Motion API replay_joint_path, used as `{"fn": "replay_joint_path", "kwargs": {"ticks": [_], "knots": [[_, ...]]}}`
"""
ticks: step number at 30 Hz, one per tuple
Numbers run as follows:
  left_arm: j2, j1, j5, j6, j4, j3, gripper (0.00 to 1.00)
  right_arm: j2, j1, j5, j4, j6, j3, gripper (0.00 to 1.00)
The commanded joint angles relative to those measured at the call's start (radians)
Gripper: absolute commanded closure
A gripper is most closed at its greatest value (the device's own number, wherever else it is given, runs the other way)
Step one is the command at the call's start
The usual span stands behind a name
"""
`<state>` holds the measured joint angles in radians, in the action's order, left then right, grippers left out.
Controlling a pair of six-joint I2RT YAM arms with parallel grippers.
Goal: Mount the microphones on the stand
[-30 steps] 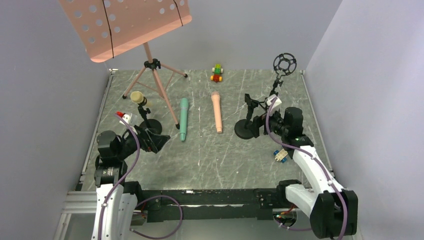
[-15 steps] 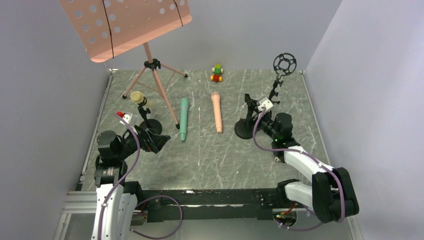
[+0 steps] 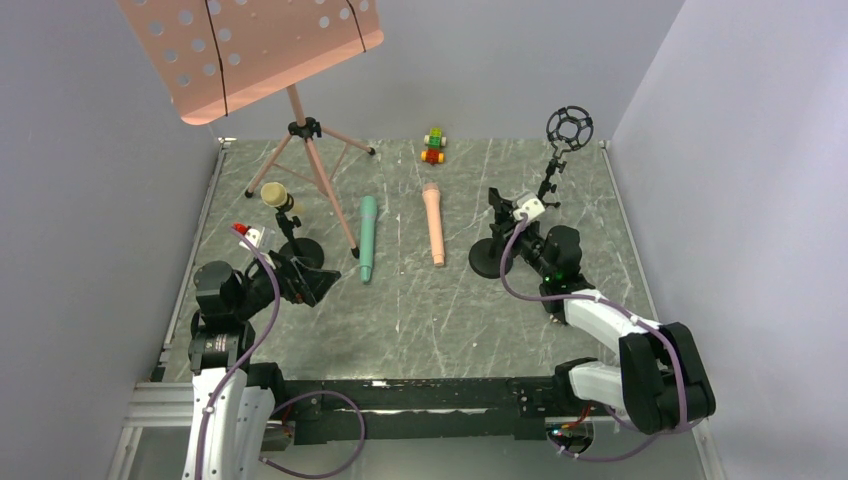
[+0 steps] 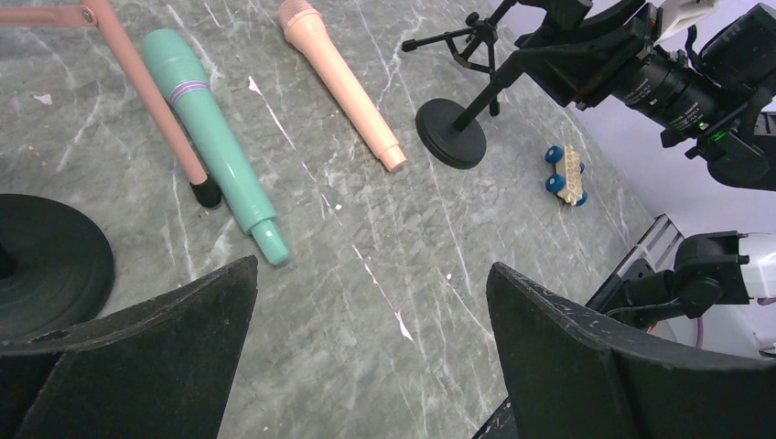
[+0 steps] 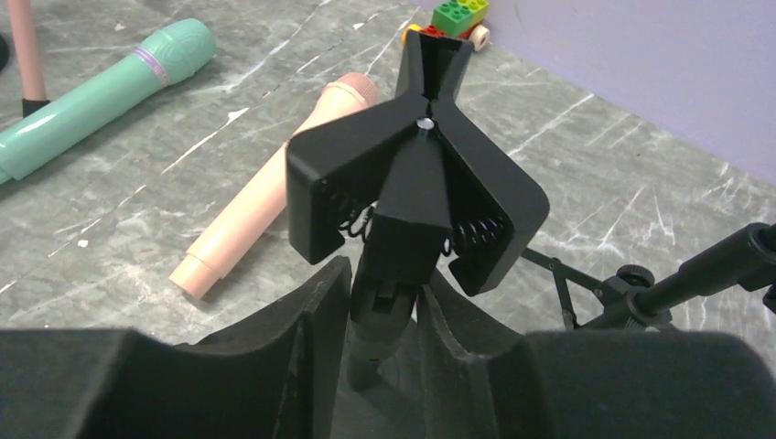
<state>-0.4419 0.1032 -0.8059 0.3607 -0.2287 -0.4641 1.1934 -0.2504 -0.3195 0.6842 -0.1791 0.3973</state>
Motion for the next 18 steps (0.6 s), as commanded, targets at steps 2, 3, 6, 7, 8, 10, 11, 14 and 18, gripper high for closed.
{"fn": "replay_joint_path", "kwargs": {"ticks": [2, 3, 6, 7, 8, 10, 11, 14, 18], "knots": [[0.009, -0.002, -0.001, -0.005, 0.025, -0.005, 0.01, 0.018, -0.003, -0.039, 0.033, 0.014, 0.01, 0.7], [0.009, -0.002, -0.001, -0.006, 0.024, -0.005, 0.01, 0.018, -0.002, -0.041, 0.03, 0.015, 0.011, 0.73], [0.009, -0.003, -0.002, -0.006, 0.025, -0.005, 0.01, 0.004, 0.005, -0.073, 0.018, 0.012, 0.014, 0.87], [0.01, -0.003, -0.003, -0.007, 0.024, -0.005, 0.01, -0.009, 0.011, -0.09, 0.013, 0.012, 0.015, 0.91], [0.011, -0.003, -0.003, -0.007, 0.025, -0.005, 0.01, -0.025, 0.019, -0.109, 0.006, 0.011, 0.014, 0.96], [0.014, -0.003, -0.004, -0.007, 0.026, -0.005, 0.01, -0.077, 0.035, -0.167, -0.023, 0.011, 0.019, 0.99], [0.017, -0.005, -0.005, -0.006, 0.027, -0.005, 0.01, -0.096, 0.051, -0.202, -0.05, 0.021, 0.028, 1.0], [0.019, -0.006, -0.007, -0.006, 0.03, -0.004, 0.01, -0.136, 0.083, -0.327, -0.23, 0.0, 0.093, 1.0], [0.015, -0.007, -0.013, -0.006, 0.034, -0.004, 0.01, -0.178, 0.085, -0.541, -0.405, -0.07, 0.129, 1.0]]}}
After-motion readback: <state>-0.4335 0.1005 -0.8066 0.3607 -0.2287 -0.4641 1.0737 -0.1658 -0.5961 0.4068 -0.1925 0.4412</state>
